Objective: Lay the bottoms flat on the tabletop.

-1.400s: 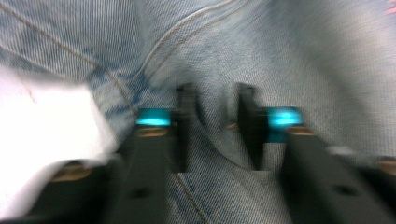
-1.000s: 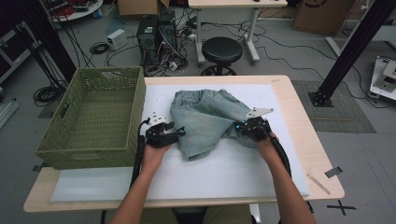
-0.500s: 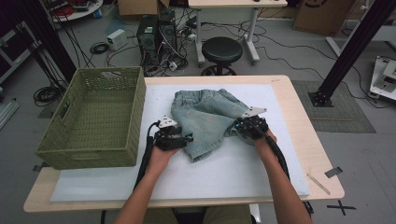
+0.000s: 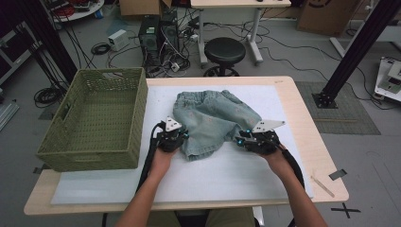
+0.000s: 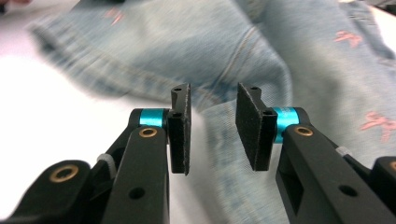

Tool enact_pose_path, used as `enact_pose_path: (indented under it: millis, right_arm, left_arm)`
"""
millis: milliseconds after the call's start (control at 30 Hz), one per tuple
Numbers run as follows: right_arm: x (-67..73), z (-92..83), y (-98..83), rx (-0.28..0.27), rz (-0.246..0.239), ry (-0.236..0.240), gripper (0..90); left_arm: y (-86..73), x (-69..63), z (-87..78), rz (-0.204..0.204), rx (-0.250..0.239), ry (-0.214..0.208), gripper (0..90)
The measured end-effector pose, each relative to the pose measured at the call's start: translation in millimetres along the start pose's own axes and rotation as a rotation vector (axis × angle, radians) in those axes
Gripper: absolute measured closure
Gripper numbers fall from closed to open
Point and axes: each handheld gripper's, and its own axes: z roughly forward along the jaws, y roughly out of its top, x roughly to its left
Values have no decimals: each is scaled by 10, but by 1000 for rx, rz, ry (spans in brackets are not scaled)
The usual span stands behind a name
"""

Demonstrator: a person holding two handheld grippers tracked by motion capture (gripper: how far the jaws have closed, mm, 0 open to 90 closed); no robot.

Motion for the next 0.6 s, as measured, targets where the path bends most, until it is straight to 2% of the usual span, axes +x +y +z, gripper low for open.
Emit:
enact_pose_path:
  millis: [200, 233, 333, 400, 433, 600]
  right_arm:
    - [93, 72, -111, 67, -10, 137, 702]
    - [108, 94, -125, 85, -14, 147, 702]
    - [120, 161, -152, 143, -21, 132, 702]
    - [109, 205, -167, 172, -21, 103, 703]
    - [94, 212, -168, 170, -13, 104, 703]
    - [7, 227, -107, 138, 6, 18, 704]
  left_arm:
    - [63, 146, -105, -47, -59, 14, 867]
    - [62, 159, -105, -53, -61, 14, 867]
    - [46, 171, -99, -48, -52, 13, 867]
    - [41, 168, -99, -49, -56, 14, 867]
    - [40, 172, -97, -49, -57, 11, 867]
    - [22, 173, -68, -54, -47, 8, 866]
